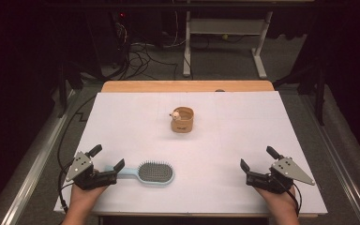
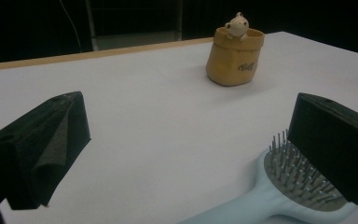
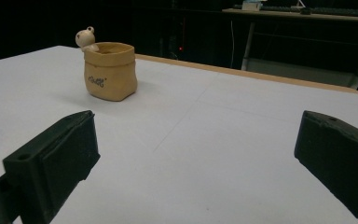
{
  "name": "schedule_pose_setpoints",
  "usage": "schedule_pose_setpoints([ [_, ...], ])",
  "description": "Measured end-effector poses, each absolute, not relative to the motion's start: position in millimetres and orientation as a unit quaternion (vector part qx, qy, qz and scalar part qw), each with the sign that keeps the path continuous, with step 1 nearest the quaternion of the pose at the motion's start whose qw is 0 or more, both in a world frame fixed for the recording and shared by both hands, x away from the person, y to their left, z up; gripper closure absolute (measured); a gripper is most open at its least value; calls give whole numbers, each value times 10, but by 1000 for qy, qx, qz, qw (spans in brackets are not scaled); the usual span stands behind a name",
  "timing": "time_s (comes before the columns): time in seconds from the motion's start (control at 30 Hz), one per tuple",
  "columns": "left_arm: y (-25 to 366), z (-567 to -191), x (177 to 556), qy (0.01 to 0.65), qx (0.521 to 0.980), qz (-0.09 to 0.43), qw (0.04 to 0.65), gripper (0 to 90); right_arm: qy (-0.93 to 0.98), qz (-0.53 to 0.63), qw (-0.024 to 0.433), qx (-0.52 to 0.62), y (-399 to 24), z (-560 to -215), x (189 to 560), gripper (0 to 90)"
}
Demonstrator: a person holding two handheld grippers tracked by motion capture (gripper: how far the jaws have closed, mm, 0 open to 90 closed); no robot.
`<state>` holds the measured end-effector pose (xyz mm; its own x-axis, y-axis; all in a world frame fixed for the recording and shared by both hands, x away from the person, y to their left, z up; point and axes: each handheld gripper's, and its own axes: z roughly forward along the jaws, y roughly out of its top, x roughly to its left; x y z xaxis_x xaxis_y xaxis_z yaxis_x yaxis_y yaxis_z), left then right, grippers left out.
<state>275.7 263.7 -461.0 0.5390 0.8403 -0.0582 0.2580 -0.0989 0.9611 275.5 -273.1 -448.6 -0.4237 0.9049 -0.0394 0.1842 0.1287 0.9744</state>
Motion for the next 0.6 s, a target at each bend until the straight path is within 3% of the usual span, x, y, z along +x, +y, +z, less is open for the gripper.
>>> schedule_pose_setpoints([
  [0.6,2649,-4599,2758,398,687,271,544,2,666,518,352,406,-2738,-4482,2756,3],
])
